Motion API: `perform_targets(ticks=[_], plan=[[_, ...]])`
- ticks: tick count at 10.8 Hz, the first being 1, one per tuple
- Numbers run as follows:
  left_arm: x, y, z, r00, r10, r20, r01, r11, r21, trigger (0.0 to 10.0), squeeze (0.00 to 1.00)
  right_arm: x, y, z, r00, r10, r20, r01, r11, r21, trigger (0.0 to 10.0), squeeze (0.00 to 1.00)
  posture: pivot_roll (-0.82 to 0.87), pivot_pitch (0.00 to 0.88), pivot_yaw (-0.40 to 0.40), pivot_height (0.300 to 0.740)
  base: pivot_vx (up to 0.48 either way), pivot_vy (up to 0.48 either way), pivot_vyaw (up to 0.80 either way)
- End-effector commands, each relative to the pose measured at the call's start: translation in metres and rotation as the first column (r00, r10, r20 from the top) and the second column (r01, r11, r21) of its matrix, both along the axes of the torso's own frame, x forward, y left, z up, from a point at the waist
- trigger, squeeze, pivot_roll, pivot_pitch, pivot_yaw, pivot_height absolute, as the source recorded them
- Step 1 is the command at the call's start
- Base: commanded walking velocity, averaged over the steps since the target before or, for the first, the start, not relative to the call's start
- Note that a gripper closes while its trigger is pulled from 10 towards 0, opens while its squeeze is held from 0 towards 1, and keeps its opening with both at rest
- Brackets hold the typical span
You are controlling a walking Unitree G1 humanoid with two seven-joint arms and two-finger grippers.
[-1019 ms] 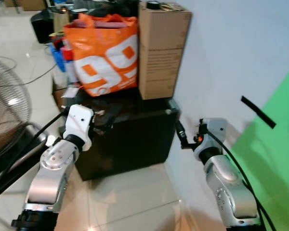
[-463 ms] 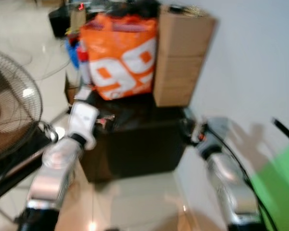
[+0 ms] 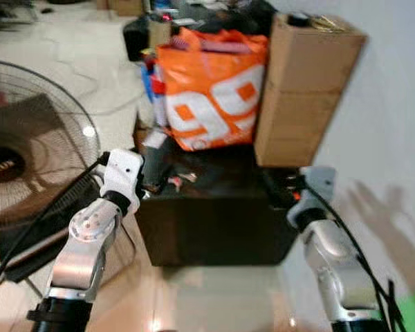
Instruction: Hang keys on a hook
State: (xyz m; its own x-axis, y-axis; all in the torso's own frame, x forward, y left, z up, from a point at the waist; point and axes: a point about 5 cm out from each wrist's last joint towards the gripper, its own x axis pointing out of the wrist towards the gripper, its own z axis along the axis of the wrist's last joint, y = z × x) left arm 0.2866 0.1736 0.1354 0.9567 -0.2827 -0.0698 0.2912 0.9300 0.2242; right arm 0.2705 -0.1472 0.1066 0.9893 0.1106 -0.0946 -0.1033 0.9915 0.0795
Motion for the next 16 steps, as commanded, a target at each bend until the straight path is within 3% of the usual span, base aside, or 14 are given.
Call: perform_targets(ticks=[1, 16], plan=[[0.0027, 0.0052, 0.0012, 1.000, 0.028, 0.012, -0.028, 0.999, 0.018, 10.0, 0.00, 0.0010, 0.0035, 0.0030, 1.000, 0.003, 0.015, -0.003, 1.000, 0.013, 10.0, 1.00, 0.01, 0.000, 0.001, 0.740, 0.259, 0.000, 0.00], [0.0027, 0.0018, -0.0024, 0.998, -0.055, -0.024, 0.055, 0.998, 0.011, 10.0, 0.00, -0.0037, -0.0029, -0.0033, 0.999, -0.013, -0.033, 0.012, 1.000, -0.017, 10.0, 1.00, -0.01, 0.000, 0.013, 0.740, 0.321, 0.000, 0.09]])
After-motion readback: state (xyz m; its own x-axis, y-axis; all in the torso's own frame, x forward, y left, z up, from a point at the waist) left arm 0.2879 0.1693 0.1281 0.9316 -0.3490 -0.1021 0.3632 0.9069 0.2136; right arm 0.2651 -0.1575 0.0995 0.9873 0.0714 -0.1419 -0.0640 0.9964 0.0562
